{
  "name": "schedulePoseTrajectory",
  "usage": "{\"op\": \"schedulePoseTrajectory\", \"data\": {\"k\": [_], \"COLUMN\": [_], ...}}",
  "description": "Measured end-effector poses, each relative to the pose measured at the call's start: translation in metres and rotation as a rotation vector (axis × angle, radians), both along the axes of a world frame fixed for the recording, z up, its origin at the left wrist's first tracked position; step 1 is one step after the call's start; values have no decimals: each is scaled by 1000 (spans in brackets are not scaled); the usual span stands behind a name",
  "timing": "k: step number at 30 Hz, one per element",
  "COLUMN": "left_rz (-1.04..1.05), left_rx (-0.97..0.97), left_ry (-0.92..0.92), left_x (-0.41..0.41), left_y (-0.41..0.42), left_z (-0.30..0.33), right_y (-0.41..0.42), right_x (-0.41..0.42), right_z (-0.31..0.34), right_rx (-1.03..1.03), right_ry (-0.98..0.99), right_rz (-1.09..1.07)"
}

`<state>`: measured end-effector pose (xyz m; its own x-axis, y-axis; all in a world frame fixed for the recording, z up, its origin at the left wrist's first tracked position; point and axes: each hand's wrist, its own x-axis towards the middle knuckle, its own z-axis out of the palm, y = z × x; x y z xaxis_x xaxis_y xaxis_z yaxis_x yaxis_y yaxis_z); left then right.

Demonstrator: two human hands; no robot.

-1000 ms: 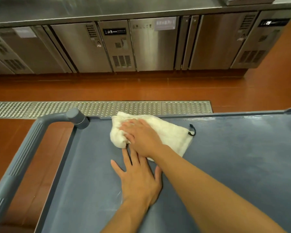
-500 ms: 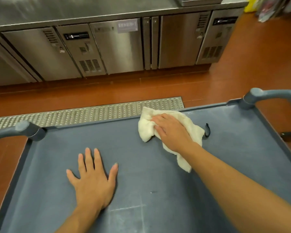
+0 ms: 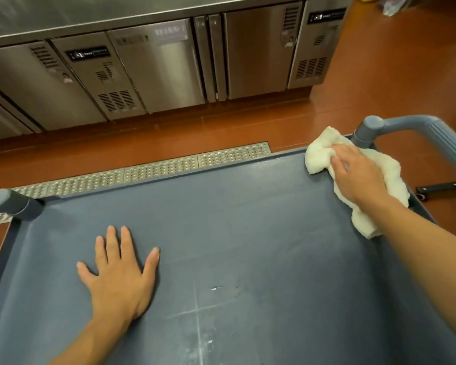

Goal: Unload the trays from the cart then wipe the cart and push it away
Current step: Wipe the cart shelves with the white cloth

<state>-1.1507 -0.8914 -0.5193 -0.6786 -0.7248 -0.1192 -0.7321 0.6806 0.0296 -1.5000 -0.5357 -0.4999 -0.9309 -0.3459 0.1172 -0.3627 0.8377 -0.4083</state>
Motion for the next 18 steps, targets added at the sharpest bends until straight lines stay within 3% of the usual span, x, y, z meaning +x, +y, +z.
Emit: {"op": "schedulePoseTrajectory", "data": {"k": [8, 14, 18], "left_rz": [-31, -8, 14], "left_rx": [16, 60, 80], "left_ry": [30, 74, 151], "left_x": [-3, -3, 0], "left_y": [-1, -7, -17], "left_z": [-5, -2, -2], "right_y": [-45, -159, -158], "right_x": [16, 125, 232], "right_z": [-9, -21, -23], "right_rx": [-69, -84, -68], "right_ry": [13, -7, -12], "right_rz": [-60, 422, 701]}}
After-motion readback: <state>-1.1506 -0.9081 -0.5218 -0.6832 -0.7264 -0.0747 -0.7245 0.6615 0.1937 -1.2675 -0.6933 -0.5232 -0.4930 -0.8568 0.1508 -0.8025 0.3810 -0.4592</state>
